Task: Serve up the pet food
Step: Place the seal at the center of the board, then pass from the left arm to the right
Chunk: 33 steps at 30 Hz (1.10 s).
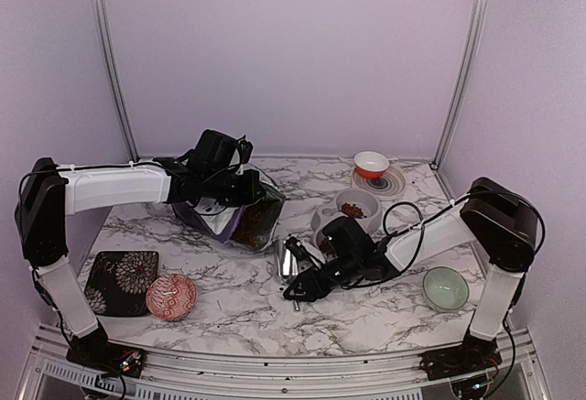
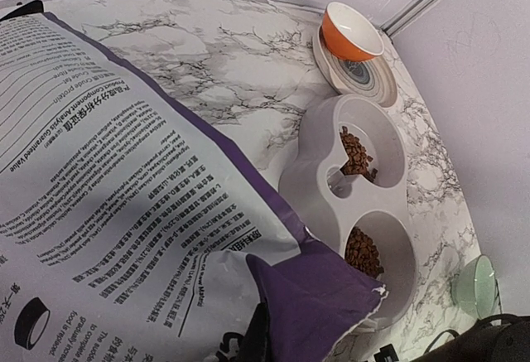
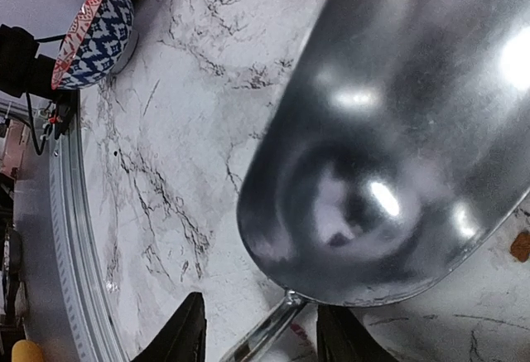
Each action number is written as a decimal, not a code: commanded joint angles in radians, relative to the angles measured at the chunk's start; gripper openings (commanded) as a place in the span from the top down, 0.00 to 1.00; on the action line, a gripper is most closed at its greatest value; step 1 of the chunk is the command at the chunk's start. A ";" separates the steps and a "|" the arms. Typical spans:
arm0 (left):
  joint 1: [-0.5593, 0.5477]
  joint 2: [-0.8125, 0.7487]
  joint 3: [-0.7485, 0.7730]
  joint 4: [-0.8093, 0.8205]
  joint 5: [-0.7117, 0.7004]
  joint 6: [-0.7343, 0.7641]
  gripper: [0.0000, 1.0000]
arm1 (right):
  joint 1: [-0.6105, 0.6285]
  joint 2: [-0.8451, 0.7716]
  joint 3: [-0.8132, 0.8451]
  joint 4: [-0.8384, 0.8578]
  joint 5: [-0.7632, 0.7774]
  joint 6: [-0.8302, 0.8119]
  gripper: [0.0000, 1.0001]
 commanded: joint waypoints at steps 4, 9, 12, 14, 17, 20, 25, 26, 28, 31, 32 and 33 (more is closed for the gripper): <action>0.021 -0.054 -0.002 0.059 -0.020 0.026 1.00 | 0.006 -0.082 0.045 -0.125 0.078 -0.075 0.39; 0.021 -0.063 0.003 0.057 -0.002 0.056 1.00 | 0.005 -0.149 0.062 -0.199 0.139 -0.138 0.20; 0.021 -0.069 0.009 0.053 0.016 0.081 1.00 | 0.003 -0.186 0.095 -0.255 0.187 -0.183 0.20; 0.021 -0.077 0.016 0.042 0.025 0.102 1.00 | 0.003 -0.224 0.111 -0.281 0.233 -0.222 0.20; 0.021 -0.087 0.040 -0.008 0.037 0.145 1.00 | 0.003 -0.291 0.117 -0.295 0.305 -0.285 0.21; 0.021 -0.106 0.051 -0.053 0.046 0.192 1.00 | 0.002 -0.360 0.107 -0.271 0.379 -0.361 0.21; 0.021 -0.151 0.031 -0.088 0.074 0.267 1.00 | 0.001 -0.452 0.045 -0.154 0.460 -0.542 0.24; 0.021 -0.161 0.024 -0.090 0.082 0.285 1.00 | 0.001 -0.471 0.024 -0.109 0.462 -0.584 0.25; 0.021 -0.171 0.018 -0.100 0.101 0.311 1.00 | 0.001 -0.508 -0.040 -0.001 0.463 -0.676 0.25; 0.021 -0.177 0.020 -0.121 0.138 0.349 1.00 | 0.001 -0.529 -0.090 0.144 0.452 -0.820 0.26; 0.021 -0.178 0.023 -0.130 0.151 0.363 1.00 | 0.002 -0.521 -0.087 0.162 0.440 -0.868 0.26; 0.021 -0.180 0.027 -0.140 0.165 0.375 1.00 | 0.000 -0.505 -0.075 0.169 0.426 -0.919 0.27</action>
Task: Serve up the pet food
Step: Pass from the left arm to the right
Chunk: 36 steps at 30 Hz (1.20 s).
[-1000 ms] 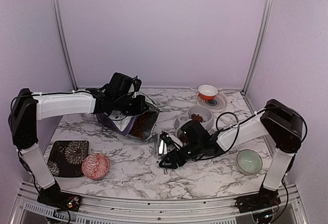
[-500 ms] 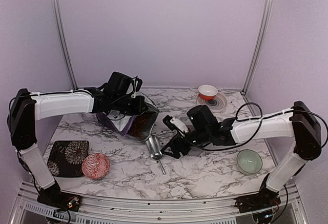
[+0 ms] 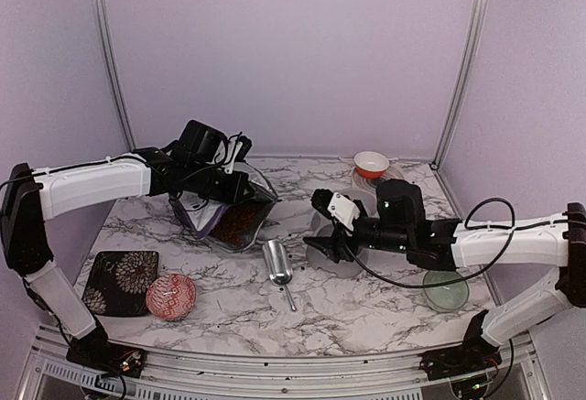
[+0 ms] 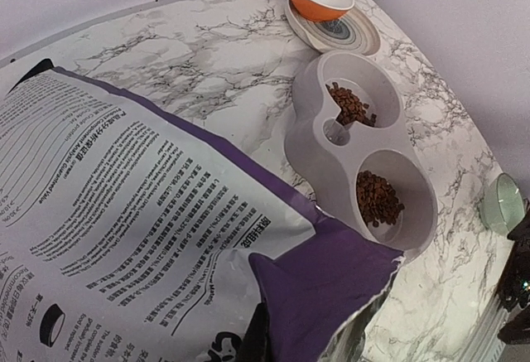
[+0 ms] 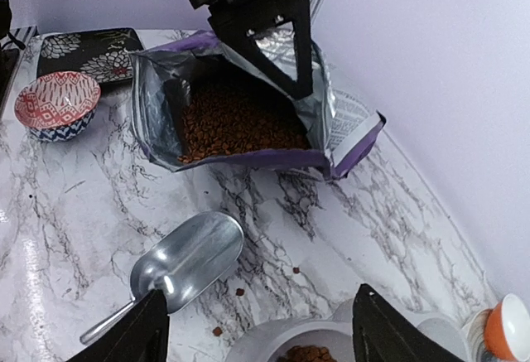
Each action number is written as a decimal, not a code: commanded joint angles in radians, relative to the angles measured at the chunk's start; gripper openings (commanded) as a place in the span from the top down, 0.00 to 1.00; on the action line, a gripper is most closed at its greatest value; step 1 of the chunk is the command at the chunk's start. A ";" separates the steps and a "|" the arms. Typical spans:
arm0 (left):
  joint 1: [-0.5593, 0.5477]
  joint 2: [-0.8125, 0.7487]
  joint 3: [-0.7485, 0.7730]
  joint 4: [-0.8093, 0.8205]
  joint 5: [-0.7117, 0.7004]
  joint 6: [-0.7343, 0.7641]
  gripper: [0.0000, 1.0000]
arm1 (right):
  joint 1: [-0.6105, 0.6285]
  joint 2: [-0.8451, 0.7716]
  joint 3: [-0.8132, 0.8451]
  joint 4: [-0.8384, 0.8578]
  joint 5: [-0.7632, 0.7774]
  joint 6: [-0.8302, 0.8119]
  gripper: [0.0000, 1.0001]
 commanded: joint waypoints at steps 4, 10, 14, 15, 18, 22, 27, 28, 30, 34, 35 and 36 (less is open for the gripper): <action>-0.006 -0.084 0.033 -0.002 0.109 0.113 1.00 | -0.008 0.105 0.079 0.151 -0.053 -0.398 0.34; -0.007 -0.103 0.013 -0.005 0.116 0.115 1.00 | -0.017 0.225 0.177 0.174 -0.090 -0.499 0.41; -0.008 -0.108 0.003 -0.004 0.127 0.120 1.00 | -0.020 0.290 0.225 0.237 -0.047 -0.522 0.47; -0.009 -0.109 0.002 -0.005 0.128 0.122 1.00 | -0.021 0.311 0.244 0.235 -0.036 -0.529 0.50; -0.011 -0.110 0.000 -0.004 0.133 0.127 1.00 | -0.025 0.360 0.283 0.228 -0.026 -0.562 0.55; -0.011 -0.113 0.000 -0.005 0.133 0.130 1.00 | -0.032 0.401 0.317 0.230 -0.037 -0.569 0.60; -0.011 -0.117 0.000 -0.004 0.122 0.138 1.00 | -0.037 0.422 0.347 0.182 -0.073 -0.580 0.64; -0.011 -0.118 0.000 -0.006 0.117 0.140 1.00 | -0.037 0.422 0.347 0.175 -0.084 -0.582 0.64; -0.011 -0.121 -0.002 -0.006 0.114 0.143 1.00 | -0.038 0.421 0.338 0.171 -0.098 -0.590 0.64; -0.011 -0.115 0.000 -0.007 0.124 0.144 1.00 | -0.048 0.433 0.336 0.192 -0.103 -0.601 0.64; -0.011 -0.114 0.001 -0.006 0.127 0.144 1.00 | -0.050 0.439 0.339 0.196 -0.107 -0.602 0.65; -0.010 -0.113 0.003 -0.006 0.131 0.145 1.00 | -0.051 0.446 0.345 0.197 -0.107 -0.604 0.66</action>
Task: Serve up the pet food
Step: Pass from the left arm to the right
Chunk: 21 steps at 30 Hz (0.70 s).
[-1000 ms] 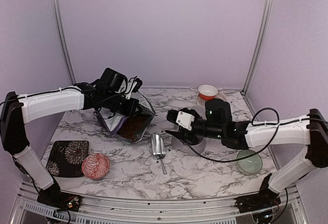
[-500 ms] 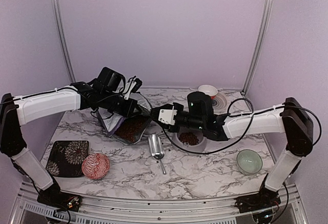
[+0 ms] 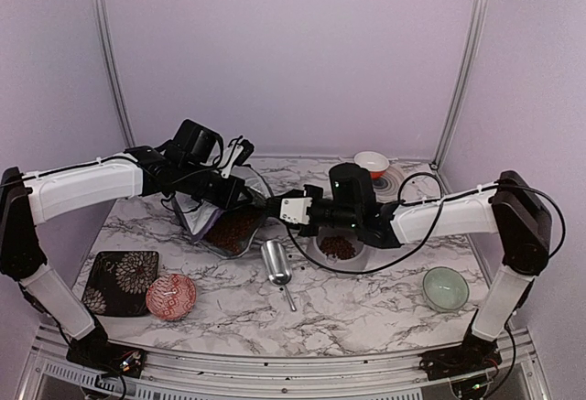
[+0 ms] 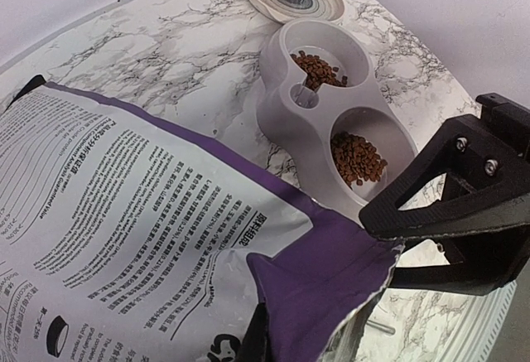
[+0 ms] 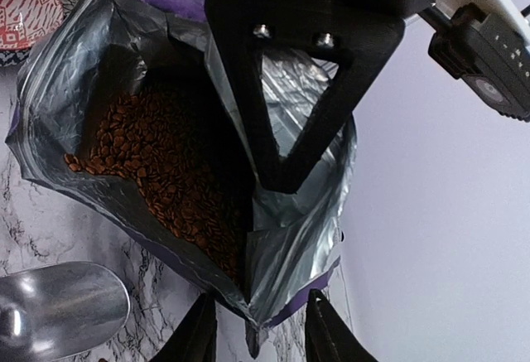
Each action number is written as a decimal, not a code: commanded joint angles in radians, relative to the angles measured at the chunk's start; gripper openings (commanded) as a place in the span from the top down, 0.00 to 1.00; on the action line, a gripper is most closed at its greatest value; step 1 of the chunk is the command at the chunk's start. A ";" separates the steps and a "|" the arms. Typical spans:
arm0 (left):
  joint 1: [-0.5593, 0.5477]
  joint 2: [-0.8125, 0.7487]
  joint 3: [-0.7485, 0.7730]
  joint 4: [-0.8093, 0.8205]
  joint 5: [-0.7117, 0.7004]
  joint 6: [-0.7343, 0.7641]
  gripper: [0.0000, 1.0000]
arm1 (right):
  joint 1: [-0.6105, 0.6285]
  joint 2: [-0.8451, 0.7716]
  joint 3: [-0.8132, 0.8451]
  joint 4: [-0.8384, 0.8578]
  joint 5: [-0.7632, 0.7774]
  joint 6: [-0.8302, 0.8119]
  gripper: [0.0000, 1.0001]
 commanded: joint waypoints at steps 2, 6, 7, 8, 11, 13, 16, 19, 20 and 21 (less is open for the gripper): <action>-0.009 -0.063 0.019 0.071 0.052 0.015 1.00 | -0.014 0.040 0.059 0.011 -0.023 -0.019 0.68; -0.009 -0.063 0.019 0.068 0.051 0.016 1.00 | -0.014 0.060 0.077 0.021 -0.033 -0.021 0.74; -0.009 -0.063 0.019 0.068 0.052 0.017 1.00 | -0.014 0.063 0.081 0.020 -0.034 -0.021 0.75; -0.009 -0.063 0.018 0.067 0.052 0.018 1.00 | -0.014 0.067 0.085 0.021 -0.030 -0.021 0.77; -0.009 -0.064 0.014 0.065 0.051 0.020 1.00 | -0.044 0.069 0.089 0.029 -0.027 -0.019 0.81; -0.009 -0.063 0.014 0.064 0.050 0.020 1.00 | -0.045 0.068 0.093 0.033 -0.035 -0.014 0.83; -0.008 -0.062 0.015 0.063 0.052 0.021 1.00 | -0.042 0.064 0.093 0.046 -0.038 -0.006 0.84; -0.009 -0.062 0.017 0.064 0.054 0.019 1.00 | -0.042 0.063 0.094 0.057 -0.032 -0.001 0.89; -0.009 -0.064 0.018 0.064 0.055 0.020 1.00 | -0.042 0.064 0.096 0.060 -0.028 -0.001 0.92; -0.009 -0.066 0.017 0.064 0.056 0.019 1.00 | -0.042 0.063 0.095 0.065 -0.025 0.001 0.94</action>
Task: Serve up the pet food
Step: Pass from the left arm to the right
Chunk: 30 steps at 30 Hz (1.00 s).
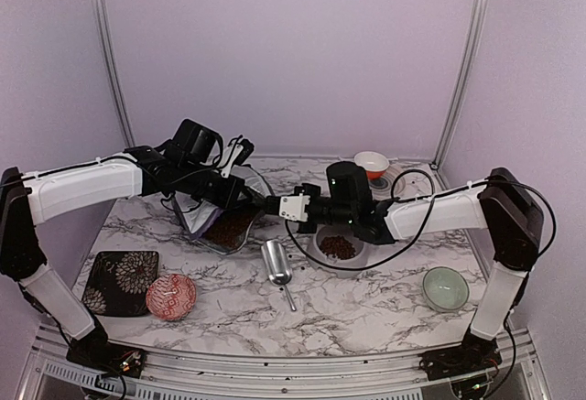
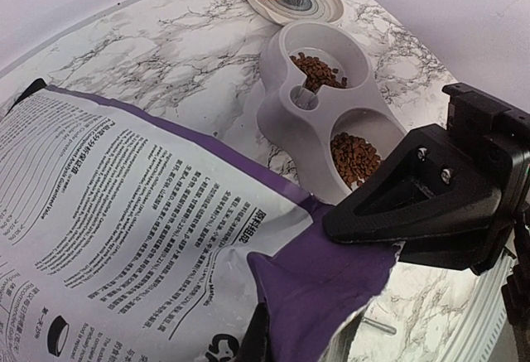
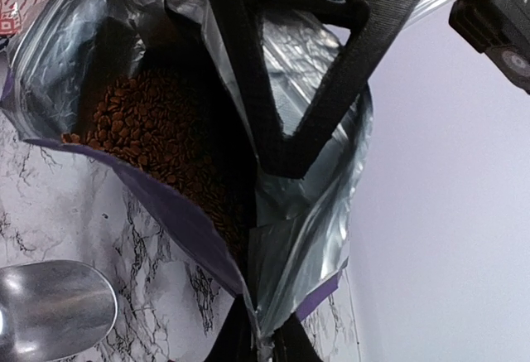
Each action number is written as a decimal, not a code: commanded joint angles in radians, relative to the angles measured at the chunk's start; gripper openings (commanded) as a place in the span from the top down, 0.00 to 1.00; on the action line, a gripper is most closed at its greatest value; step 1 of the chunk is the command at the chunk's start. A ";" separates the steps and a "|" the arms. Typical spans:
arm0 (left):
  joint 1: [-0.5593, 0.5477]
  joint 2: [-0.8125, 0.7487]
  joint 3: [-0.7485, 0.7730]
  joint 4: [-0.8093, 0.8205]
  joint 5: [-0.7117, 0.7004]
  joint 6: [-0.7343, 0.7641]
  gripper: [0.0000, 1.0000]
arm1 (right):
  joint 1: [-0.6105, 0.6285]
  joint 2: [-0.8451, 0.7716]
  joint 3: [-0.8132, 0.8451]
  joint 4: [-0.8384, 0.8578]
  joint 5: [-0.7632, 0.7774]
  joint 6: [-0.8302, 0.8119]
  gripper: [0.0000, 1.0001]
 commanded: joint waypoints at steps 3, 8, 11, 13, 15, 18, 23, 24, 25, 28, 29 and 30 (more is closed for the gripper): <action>-0.009 -0.068 0.015 0.061 0.049 0.012 1.00 | -0.005 -0.001 0.054 0.083 0.030 0.024 0.99; -0.009 -0.064 0.016 0.053 0.037 0.009 1.00 | 0.001 -0.014 0.055 0.098 0.016 0.030 1.00; -0.009 -0.065 0.022 0.049 0.030 0.005 1.00 | 0.002 -0.029 0.054 0.096 -0.002 0.036 1.00; -0.009 -0.071 0.028 0.044 0.023 0.003 1.00 | 0.002 -0.039 0.058 0.082 -0.015 0.037 1.00; -0.009 -0.080 0.038 0.036 0.031 0.006 0.93 | 0.000 -0.047 0.076 0.061 -0.011 0.043 1.00; -0.009 -0.102 0.073 0.009 0.085 0.020 0.79 | -0.007 -0.059 0.118 0.014 0.008 0.072 1.00; -0.009 -0.157 0.130 -0.054 0.040 0.038 0.48 | -0.030 -0.096 0.168 -0.035 0.035 0.104 1.00; -0.009 -0.172 0.135 -0.056 0.017 0.040 0.40 | -0.034 -0.104 0.174 -0.038 0.038 0.106 1.00; -0.009 -0.183 0.140 -0.061 0.001 0.044 0.34 | -0.037 -0.113 0.177 -0.038 0.040 0.111 1.00; -0.008 -0.212 0.166 -0.085 -0.052 0.067 0.19 | -0.047 -0.131 0.182 -0.031 0.039 0.123 1.00; -0.008 -0.222 0.176 -0.093 -0.068 0.076 0.15 | -0.051 -0.134 0.184 -0.026 0.037 0.128 1.00; -0.008 -0.233 0.183 -0.100 -0.087 0.089 0.11 | -0.056 -0.137 0.189 -0.024 0.031 0.134 1.00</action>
